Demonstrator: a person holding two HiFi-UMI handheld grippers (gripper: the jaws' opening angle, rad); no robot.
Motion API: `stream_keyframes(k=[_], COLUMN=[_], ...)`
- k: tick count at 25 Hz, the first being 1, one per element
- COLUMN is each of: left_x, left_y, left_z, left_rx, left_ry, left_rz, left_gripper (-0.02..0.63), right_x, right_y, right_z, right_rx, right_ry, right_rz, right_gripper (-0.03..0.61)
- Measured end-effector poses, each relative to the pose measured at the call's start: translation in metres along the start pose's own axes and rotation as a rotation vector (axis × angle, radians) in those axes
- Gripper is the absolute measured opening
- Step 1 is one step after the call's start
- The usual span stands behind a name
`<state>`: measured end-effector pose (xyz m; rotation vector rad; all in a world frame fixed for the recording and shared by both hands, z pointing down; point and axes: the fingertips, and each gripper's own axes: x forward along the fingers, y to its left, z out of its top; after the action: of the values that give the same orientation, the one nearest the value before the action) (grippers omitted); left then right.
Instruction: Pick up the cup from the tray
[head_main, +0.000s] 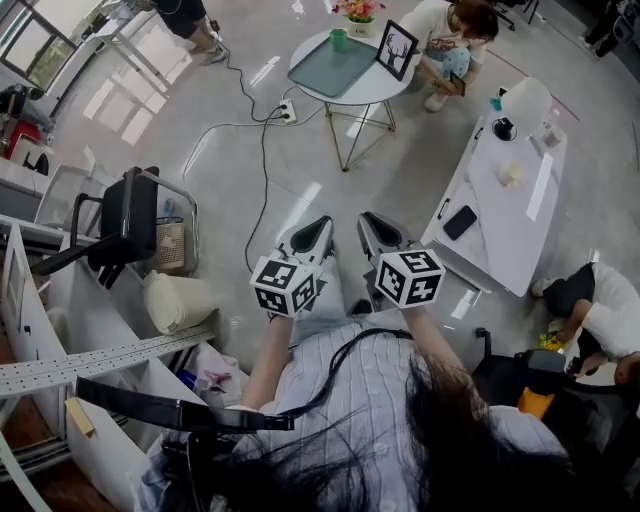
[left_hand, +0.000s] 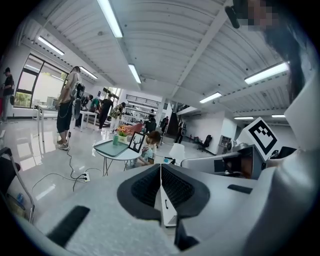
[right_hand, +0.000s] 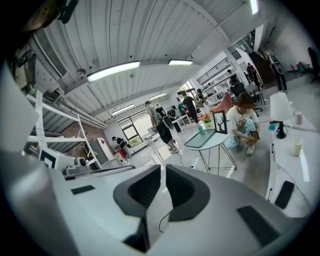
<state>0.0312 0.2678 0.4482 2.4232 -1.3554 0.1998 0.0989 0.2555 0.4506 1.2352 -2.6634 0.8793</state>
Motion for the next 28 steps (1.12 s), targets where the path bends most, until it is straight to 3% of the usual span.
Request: stream_keyframes(k=[8,17,28], left_x=[0.036,0.081,0.126], left_y=[0.031,0.119,0.2], left_z=[0.011,0.05,0.084], left_rx=[0.015,0.019,0.036], left_ry=[0.027,0.038,0.064], left_rz=[-0.035,-0.045,-0.131], left_gripper=[0.017,0.017,0.017], right_x=[0.042,0.13,0.219], right_y=[-0.021,-0.032,-0.04], right_z=[0.019,0.056,0.094], right_rx=[0.016,0.025,0.031], right_ry=[0.005,0.015,0.011], right_rz=[-0.029,-0.052,-0.133], right_gripper=[0.048,0.049,0.048])
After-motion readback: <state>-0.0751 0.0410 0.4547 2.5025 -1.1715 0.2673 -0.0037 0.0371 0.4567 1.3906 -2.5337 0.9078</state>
